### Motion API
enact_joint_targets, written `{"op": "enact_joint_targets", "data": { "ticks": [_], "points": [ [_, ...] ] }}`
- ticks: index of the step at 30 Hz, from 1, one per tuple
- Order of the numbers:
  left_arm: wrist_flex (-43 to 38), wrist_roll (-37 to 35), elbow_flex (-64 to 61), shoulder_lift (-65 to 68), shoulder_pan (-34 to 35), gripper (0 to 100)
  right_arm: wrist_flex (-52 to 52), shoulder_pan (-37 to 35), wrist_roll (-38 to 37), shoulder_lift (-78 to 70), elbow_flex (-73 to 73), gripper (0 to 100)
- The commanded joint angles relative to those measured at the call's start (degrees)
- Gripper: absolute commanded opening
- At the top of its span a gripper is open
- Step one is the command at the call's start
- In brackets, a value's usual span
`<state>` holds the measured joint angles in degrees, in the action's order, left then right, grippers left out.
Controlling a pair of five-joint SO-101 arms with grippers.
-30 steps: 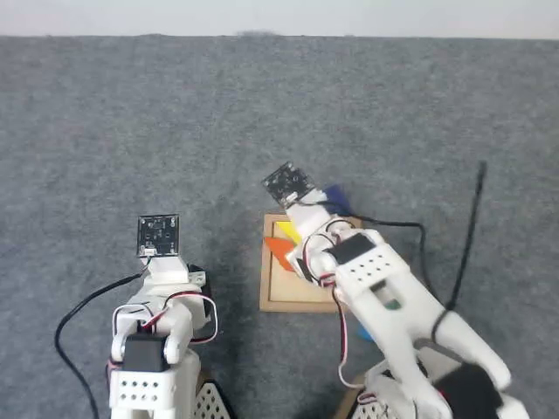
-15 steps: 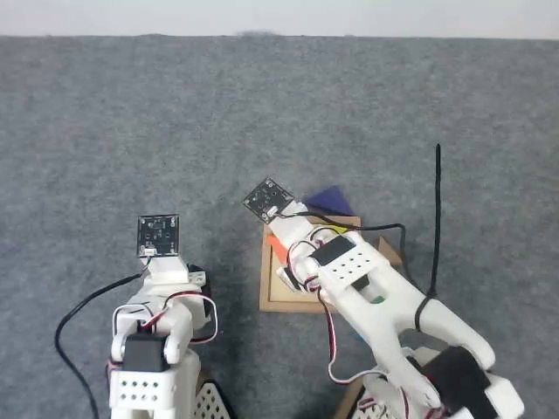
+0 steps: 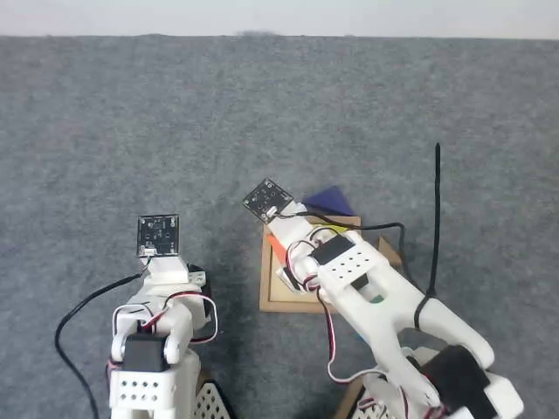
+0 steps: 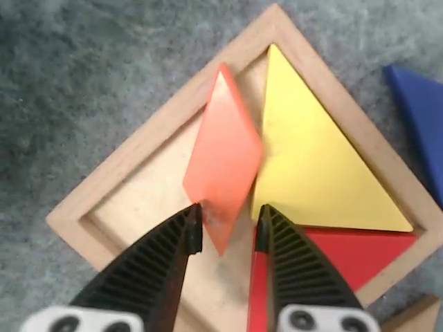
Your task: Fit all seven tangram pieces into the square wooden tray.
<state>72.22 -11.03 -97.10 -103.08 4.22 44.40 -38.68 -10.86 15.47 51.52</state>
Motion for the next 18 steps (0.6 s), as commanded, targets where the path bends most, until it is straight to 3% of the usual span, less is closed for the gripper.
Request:
{"op": "enact_joint_targets", "data": {
  "ticks": [1, 18],
  "points": [
    [0.09, 0.53, 0.66, -1.14, 0.35, 1, 2.95, -0.04, 0.88, -0.13, -4.48, 12.2],
    [0.09, 0.53, 0.66, -1.14, 0.35, 1, -2.33, -5.67, 1.05, -0.13, -2.20, 12.7]
  ]
}}
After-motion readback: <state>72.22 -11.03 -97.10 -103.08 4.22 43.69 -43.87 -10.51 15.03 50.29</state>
